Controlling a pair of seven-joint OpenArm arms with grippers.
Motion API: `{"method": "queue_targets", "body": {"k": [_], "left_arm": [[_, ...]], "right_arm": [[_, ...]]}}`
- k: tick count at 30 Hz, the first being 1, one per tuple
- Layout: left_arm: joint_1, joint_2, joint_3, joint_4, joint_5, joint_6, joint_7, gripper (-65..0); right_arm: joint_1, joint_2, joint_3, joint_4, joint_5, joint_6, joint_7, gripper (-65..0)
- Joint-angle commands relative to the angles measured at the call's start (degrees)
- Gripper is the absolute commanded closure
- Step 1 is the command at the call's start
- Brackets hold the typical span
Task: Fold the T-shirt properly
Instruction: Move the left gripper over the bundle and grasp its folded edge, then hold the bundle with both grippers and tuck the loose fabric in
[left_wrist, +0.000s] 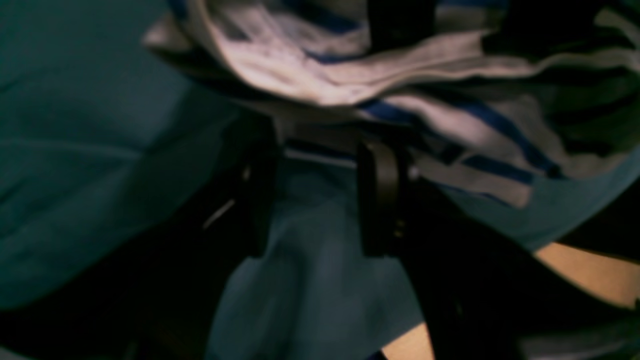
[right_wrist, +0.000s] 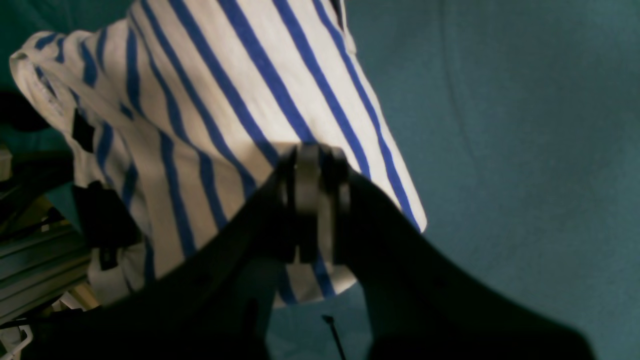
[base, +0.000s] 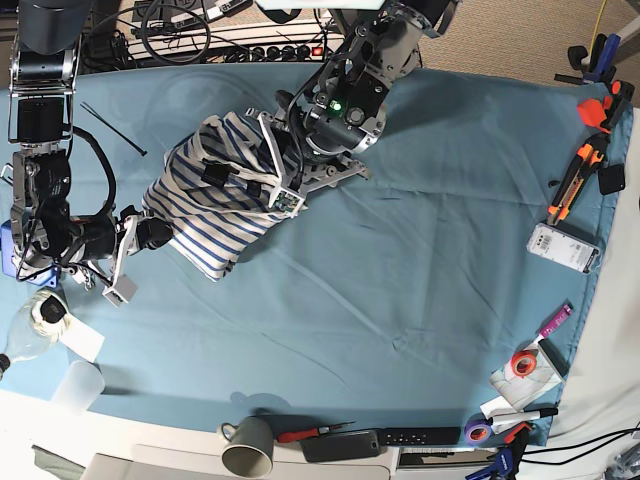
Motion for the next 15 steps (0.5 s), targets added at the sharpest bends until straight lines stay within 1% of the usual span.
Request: {"method": "queue_targets", "body": {"k": [1, 4, 6, 7, 8, 9, 12, 15], "left_arm": [[-0.17, 2.19, 0.42, 1.25, -1.05, 0.04, -1.05, -28.0], [-0.2, 2.19, 0.42, 1.27, -1.29, 0.02, -1.22, -28.0], [-0.24, 2.19, 0.42, 1.31, -0.59, -0.04, -2.32, -28.0], [-0.39, 2.19, 0.44, 1.46, 0.22, -0.55, -2.36, -28.0], [-0.57, 2.19, 0.44, 1.75, 1.38, -2.08, -2.29, -28.0], [-0.83, 2.19, 0.44, 2.12, 2.56, -4.87, -2.27, -27.9], [-1.88, 2.19, 0.48, 3.5, 5.27, -15.56, -2.6, -27.9], [-2.56, 2.19, 0.48, 4.28, 6.45, -23.52, -4.33, -27.9]], "right_arm": [[1.42, 1.11, 0.48, 0.7, 0.57, 0.35, 0.68, -4.0], [1.42, 1.11, 0.48, 0.7, 0.55, 0.35, 0.7, -4.0], [1.42, 1.11, 0.48, 0.7, 0.55, 0.35, 0.7, -4.0], [1.42, 1.11, 0.48, 0.7, 0.55, 0.35, 0.74, -4.0], [1.42, 1.11, 0.48, 0.7, 0.55, 0.35, 0.87, -4.0], [1.42, 1.11, 0.48, 0.72, 0.52, 0.39, 0.9, -4.0], [1.42, 1.11, 0.48, 0.7, 0.57, 1.73, 0.92, -4.0], [1.42, 1.11, 0.48, 0.72, 0.59, 2.22, 0.94, -4.0]]}}
